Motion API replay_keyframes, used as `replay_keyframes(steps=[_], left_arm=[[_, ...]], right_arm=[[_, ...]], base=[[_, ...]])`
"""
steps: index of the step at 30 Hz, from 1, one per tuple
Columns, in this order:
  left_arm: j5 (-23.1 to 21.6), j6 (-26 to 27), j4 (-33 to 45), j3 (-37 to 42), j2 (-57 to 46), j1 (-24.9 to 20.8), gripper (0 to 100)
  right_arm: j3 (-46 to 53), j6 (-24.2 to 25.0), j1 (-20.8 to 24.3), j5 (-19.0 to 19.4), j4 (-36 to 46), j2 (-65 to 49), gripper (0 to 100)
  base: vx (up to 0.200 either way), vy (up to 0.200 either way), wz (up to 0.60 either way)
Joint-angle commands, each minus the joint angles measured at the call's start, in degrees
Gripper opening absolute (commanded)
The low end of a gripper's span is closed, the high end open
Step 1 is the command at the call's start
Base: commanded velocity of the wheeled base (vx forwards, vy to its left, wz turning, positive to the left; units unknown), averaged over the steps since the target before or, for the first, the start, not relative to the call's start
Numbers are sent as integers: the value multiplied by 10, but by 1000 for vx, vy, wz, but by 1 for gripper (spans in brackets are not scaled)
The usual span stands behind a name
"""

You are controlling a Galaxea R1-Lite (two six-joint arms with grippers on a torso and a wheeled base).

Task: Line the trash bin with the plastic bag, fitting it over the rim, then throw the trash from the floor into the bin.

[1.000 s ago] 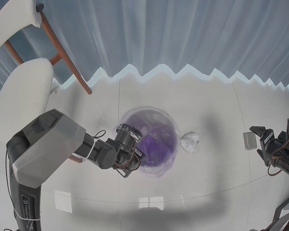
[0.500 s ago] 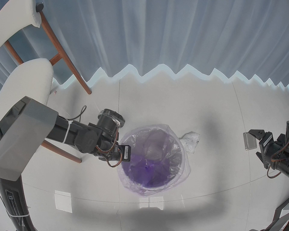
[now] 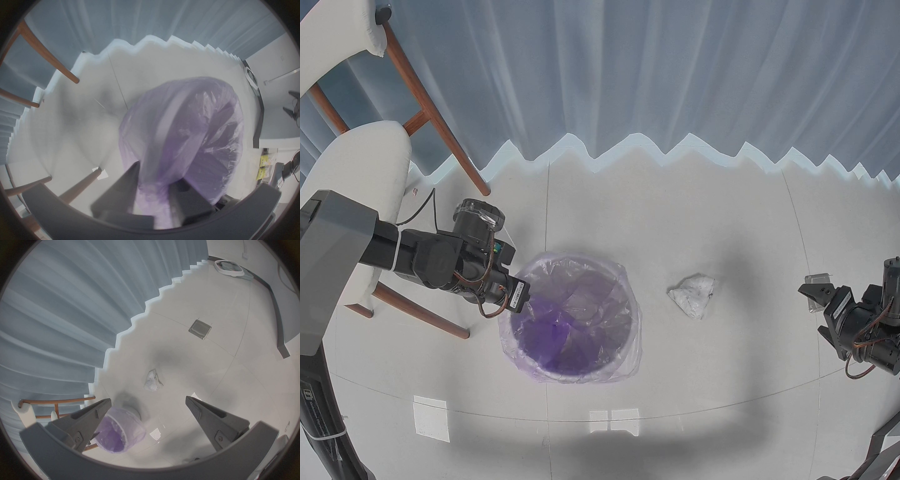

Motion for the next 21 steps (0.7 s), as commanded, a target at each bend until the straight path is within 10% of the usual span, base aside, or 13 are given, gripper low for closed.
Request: replay_keyframes(steps=[1,9,21], left_arm=[[3,-5,-65,3,20,15,100],[-10,-50,-89,25,-34,25,100],[-35,-117,-60,188,-292,22,100]], right_arm=[[0,-1,28,0,-1,27,100],[14,-24,133,-2,-2,99,100],[-22,-76,164,-1,-160,340,100]], base=[[0,0,0],[0,0,0],[0,0,0]])
